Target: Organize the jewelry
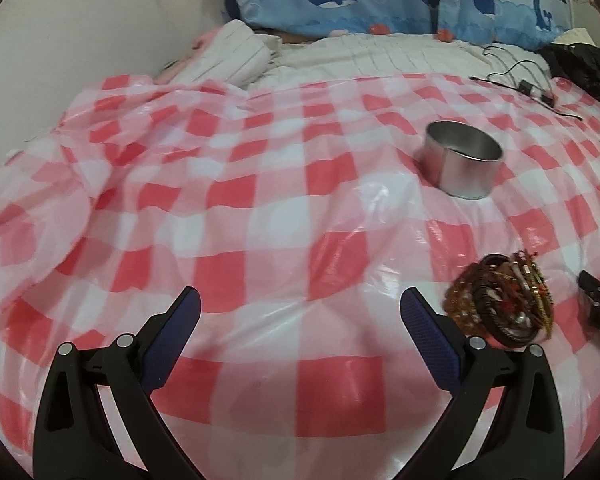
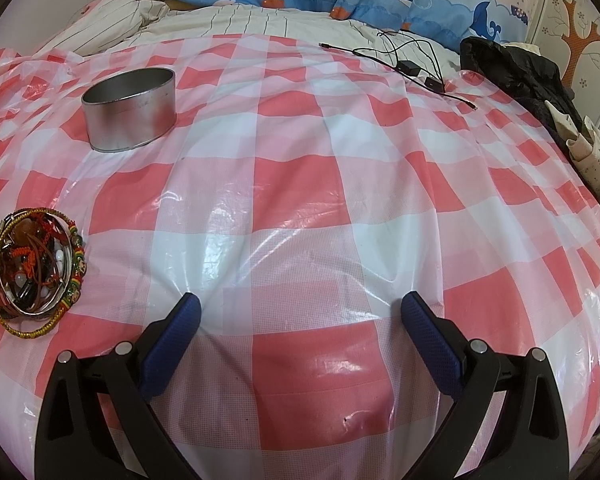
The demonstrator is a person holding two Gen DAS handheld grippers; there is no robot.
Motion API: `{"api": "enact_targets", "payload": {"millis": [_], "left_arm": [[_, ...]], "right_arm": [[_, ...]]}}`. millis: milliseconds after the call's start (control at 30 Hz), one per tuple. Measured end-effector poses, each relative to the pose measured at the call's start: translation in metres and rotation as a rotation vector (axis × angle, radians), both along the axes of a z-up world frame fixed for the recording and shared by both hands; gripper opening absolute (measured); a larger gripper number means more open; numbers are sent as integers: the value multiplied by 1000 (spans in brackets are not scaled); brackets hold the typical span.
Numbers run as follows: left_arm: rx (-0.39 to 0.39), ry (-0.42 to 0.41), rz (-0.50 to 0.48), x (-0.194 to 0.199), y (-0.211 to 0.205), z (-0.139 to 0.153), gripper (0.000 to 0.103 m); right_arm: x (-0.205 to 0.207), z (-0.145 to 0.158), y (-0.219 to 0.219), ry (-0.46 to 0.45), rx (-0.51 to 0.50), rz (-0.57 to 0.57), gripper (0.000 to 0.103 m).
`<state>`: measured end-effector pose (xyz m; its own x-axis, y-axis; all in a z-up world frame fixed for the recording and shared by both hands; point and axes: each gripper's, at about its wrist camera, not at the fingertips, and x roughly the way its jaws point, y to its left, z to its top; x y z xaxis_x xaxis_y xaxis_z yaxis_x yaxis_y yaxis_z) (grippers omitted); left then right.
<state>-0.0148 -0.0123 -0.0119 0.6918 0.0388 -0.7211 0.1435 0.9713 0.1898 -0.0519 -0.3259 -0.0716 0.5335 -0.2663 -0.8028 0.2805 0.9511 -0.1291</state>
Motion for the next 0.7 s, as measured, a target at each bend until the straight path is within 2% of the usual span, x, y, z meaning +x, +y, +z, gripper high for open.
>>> {"api": "enact_targets", "payload": {"millis": [133,333,700], "left_arm": [[-22,23,-14,1,-6,-6,96],[10,-13,-13,1,-16,-5,96],[48,-14,-11,4,-20,-9,96]], "right_arm": [[0,0,0,-1,-1,-1,96],[0,0,1,0,-2,0,96],[0,0,1,0,-3,0,96]]}}
